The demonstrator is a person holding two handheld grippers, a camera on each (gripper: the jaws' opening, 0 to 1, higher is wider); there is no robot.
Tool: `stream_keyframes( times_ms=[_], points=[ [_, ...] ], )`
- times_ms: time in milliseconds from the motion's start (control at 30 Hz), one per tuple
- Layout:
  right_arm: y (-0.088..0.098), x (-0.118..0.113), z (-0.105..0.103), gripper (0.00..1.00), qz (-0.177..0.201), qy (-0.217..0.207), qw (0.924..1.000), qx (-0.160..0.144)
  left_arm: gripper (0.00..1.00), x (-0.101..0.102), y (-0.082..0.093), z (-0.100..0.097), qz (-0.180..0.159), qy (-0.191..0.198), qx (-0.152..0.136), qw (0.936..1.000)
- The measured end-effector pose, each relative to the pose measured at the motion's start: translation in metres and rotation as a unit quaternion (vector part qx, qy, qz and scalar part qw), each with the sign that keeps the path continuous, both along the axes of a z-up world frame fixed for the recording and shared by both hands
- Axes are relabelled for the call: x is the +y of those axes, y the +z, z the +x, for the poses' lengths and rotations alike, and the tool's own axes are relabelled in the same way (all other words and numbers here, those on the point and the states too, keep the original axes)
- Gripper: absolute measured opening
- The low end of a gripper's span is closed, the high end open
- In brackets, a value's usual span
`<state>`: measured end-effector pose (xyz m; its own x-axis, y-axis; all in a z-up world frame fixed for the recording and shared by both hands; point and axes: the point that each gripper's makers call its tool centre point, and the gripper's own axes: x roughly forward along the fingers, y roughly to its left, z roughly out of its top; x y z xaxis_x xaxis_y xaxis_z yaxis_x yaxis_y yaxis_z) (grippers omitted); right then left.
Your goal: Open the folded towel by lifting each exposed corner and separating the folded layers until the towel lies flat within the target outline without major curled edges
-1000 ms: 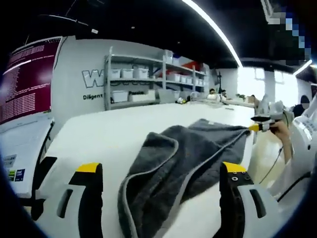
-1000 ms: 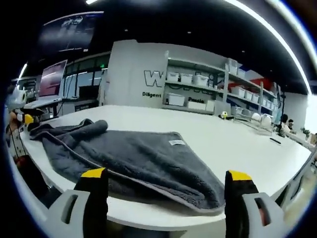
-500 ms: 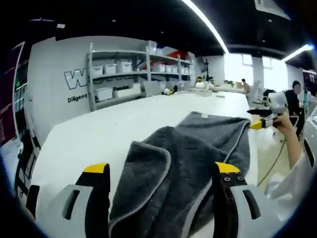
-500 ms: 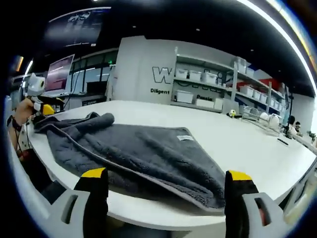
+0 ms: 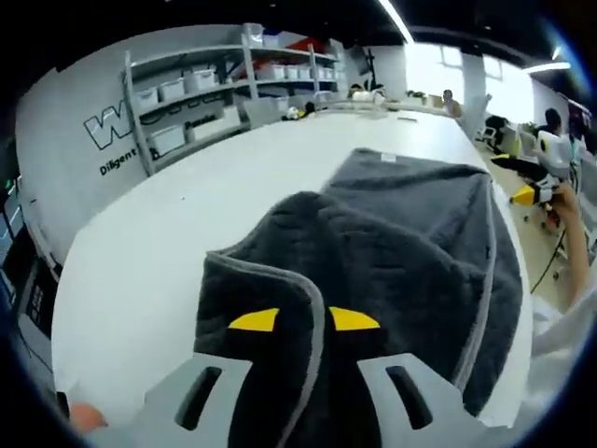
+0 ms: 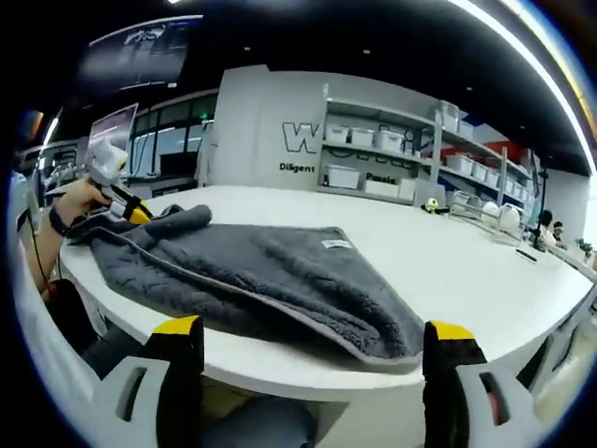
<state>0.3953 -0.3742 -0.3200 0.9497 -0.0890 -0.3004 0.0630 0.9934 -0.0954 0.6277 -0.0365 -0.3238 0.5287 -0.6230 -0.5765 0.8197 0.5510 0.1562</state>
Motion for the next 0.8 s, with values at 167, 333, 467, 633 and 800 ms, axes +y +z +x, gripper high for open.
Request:
stream_keyframes(
  times_ms=[167,333,467,633,800],
  points=[
    [-0.001,-0.003,0.001,0.99,0.006,-0.002,1.0000,-0.003,0.02,0.040,0.025,0.024,0.049,0.051,-0.072,0.9949],
    [-0.002,-0.001,0.004,0.99,0.006,0.001,1.0000,-0.001,0.27,0.146,0.078,0.059,0.166,0.253,-0.207,0.9304],
    [-0.004,0.000,0.008,0.99,0.006,0.005,1.0000,0.005,0.52,0.184,0.093,0.053,0.151,0.325,-0.217,0.9080],
    [-0.003,0.003,0.014,0.99,0.004,0.011,0.9999,0.008,0.48,0.150,0.088,0.031,0.039,0.243,-0.184,0.9516],
    [0.006,0.007,0.024,0.98,0.003,0.027,0.9996,0.004,0.62,0.103,0.061,-0.009,-0.076,0.131,-0.080,0.9853]
  ],
)
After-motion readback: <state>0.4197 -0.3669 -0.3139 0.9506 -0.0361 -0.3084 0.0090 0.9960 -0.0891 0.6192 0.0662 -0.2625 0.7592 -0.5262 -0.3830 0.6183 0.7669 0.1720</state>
